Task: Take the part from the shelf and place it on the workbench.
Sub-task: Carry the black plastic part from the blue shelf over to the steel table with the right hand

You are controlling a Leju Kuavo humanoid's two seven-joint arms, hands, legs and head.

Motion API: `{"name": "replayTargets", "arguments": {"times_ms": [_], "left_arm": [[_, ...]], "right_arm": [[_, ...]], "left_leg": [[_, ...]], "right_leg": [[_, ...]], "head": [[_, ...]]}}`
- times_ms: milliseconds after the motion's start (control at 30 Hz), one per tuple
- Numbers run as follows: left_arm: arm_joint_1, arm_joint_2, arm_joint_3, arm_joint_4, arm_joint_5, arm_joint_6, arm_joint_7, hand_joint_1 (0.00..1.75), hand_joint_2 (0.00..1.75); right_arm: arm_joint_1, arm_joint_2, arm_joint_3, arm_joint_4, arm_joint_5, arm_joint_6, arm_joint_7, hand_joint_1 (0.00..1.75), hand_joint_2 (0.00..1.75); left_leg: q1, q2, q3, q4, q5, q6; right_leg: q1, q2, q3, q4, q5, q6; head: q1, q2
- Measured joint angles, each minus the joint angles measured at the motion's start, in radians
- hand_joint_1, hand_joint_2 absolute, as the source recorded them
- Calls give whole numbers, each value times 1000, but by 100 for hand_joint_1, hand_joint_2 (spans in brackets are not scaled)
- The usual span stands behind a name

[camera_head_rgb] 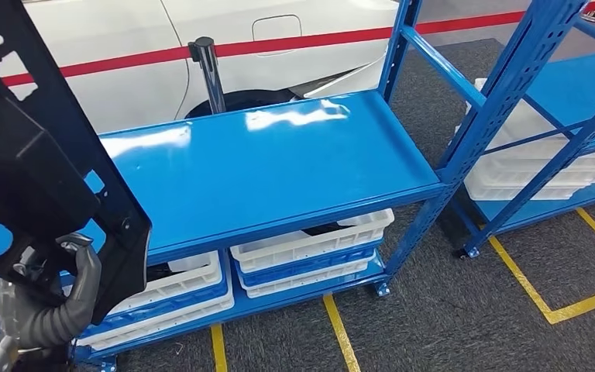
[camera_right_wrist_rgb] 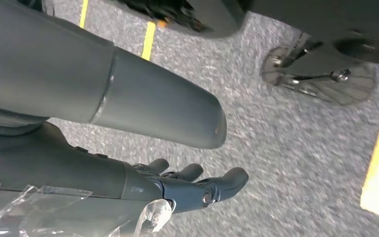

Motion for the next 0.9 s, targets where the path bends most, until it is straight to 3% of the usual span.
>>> {"name": "replayTargets", "arguments": {"times_ms": [33,67,100,133,200,267,300,367,433,467,533,567,600,633,667,733,767,800,900], "left_arm": [[-1,-2,0,2,0,-2,-1,175,175],[-1,-5,-1,5,0,-5,-2,175,175],[-1,-7,-1,7,-1,-9,-3,175,175],[-1,-11,-2,10,-1,-13,-5,175,175],[-1,-19,-5,15,-5,-19,-13,175,175],[-1,-29,-8,19,-12,-21,-26,175,175],[0,-34,-9,21,-16,-20,-32,175,175],[2,-42,-13,23,-23,-20,-40,175,175],[4,-48,-19,25,-26,-18,-42,175,175],[5,-50,-21,26,-27,-18,-42,175,175],[6,-52,-26,30,-30,-19,-43,175,175],[7,-53,-28,32,-30,-21,-43,175,175],[8,-54,-30,34,-30,-23,-43,175,175],[8,-56,-32,37,-30,-25,-43,175,175],[8,-57,-34,39,-30,-27,-44,175,175],[6,-60,-38,42,-30,-29,-48,175,175],[5,-62,-40,44,-31,-29,-51,175,175],[3,-64,-41,45,-31,-29,-55,175,175],[3,-70,-45,51,-30,-28,-59,175,175]], "right_arm": [[1,0,-2,0,-3,-1,-2,0,0],[2,0,-5,0,-5,-1,-3,0,0],[3,0,-7,0,-6,-2,-4,0,0],[3,0,-9,0,-7,-2,-3,0,0],[1,-3,-12,0,-6,-2,-1,0,0],[0,-9,-15,0,-7,-3,0,0,0],[0,-12,-16,0,-8,-3,0,0,0],[0,-15,-17,0,-11,-3,-1,0,0],[-1,-17,-18,0,-16,0,-4,0,0],[-1,-18,-20,0,-20,8,-7,0,0],[0,-21,-24,1,-25,32,-22,0,0],[0,-22,-26,1,-24,45,-29,0,0],[0,-22,-27,1,-21,56,-35,0,0],[0,-22,-28,1,-16,62,-37,0,0],[-1,-22,-28,1,-12,67,-38,0,0],[0,-20,-28,1,-6,71,-34,0,0],[1,-20,-27,1,-4,72,-31,0,0],[3,-20,-27,1,-1,73,-28,0,0],[4,-22,-28,1,-1,78,-20,0,0]], "left_leg": [[-1,0,-10,1,7,3],[-3,0,-19,1,14,3],[-4,0,-28,2,20,3],[-6,0,-36,2,26,2],[-8,0,-47,2,37,-3],[-12,0,-55,3,48,-11],[-12,1,-59,3,54,-16],[-11,1,-66,3,65,-27],[-10,-2,-84,33,32,-37],[-9,-3,-101,78,-7,-42],[-5,-2,-146,220,-96,-51],[-4,-2,-161,280,-122,-54],[-4,-2,-161,310,-128,-55],[-4,-2,-141,298,-113,-55],[-4,0,-103,245,-84,-54],[-9,18,-9,86,-32,-46],[-13,27,24,24,-20,-42],[-18,32,39,-11,-17,-36],[-18,20,31,-27,-5,-20]], "right_leg": [[0,0,-22,72,-40,3],[0,0,-34,124,-60,5],[-1,0,-28,141,-58,4],[-1,0,-3,117,-39,2],[1,0,95,-24,16,-9],[7,2,174,-157,42,-19],[10,2,188,-187,44,-23],[9,2,182,-198,54,-32],[5,-2,172,-203,70,-44],[2,-4,165,-206,77,-48],[4,-6,146,-203,90,-54],[5,-5,136,-202,96,-54],[5,-5,125,-201,103,-54],[5,-4,116,-199,109,-53],[5,-5,109,-197,113,-52],[6,-9,98,-193,119,-49],[8,-13,94,-190,123,-45],[9,-17,90,-188,127,-41],[9,-27,77,-182,130,-26]], "head": [[1,0],[1,0],[1,0],[2,0],[2,0],[2,0],[2,0],[2,0],[-1,0],[-2,0],[-5,0],[-5,0],[-5,0],[-5,0],[-5,0],[-6,0],[-6,0],[-6,0],[-5,0]]}}
